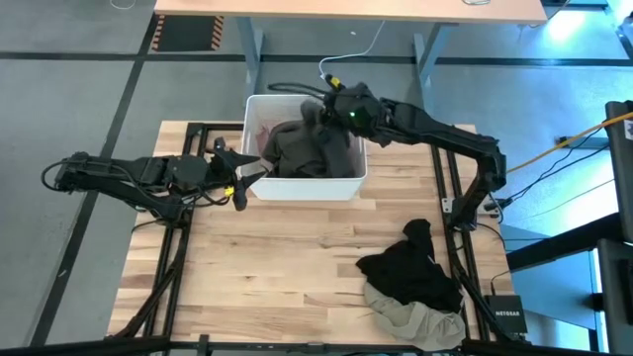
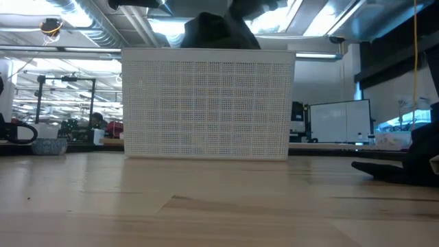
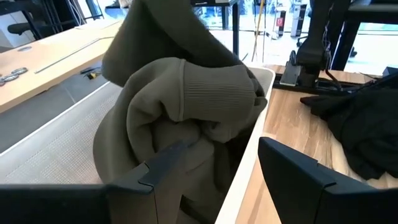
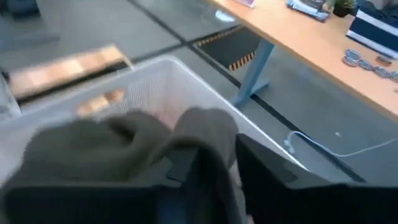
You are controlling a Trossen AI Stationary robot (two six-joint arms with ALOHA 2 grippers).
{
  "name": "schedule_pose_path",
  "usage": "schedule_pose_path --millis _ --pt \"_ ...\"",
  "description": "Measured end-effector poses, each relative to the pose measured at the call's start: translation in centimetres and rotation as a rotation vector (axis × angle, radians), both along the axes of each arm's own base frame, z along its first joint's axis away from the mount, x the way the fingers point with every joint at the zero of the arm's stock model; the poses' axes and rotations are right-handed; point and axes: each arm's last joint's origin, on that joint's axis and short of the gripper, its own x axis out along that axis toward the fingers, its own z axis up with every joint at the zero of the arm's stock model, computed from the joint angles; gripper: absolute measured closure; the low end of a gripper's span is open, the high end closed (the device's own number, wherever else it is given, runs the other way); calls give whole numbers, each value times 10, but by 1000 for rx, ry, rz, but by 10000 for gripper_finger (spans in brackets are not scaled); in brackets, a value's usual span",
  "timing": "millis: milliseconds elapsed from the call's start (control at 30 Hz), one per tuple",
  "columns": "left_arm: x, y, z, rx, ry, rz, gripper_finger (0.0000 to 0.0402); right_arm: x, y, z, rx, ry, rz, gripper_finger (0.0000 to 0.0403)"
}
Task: Sort clothes
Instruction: Put the black jacket into the white laundry bin, then put the black shirt into the white laundry bin
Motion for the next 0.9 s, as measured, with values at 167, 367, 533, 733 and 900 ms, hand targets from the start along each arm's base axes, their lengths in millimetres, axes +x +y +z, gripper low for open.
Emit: schedule_pose_path --millis 167,367,533,733,900 --pt "0 0 0 -2 5 -1 208 -18 17 17 18 129 46 223" --pt "0 0 -1 -2 6 -1 208 -46 54 34 152 236 114 180" --pt "-1 0 -1 -7 9 1 208 -64 114 25 293 423 286 178" --pt "-1 0 -1 -13 7 2 208 -73 189 -4 395 516 416 178" --pt "-1 0 -1 -13 6 3 208 -88 238 -50 448 672 375 178"
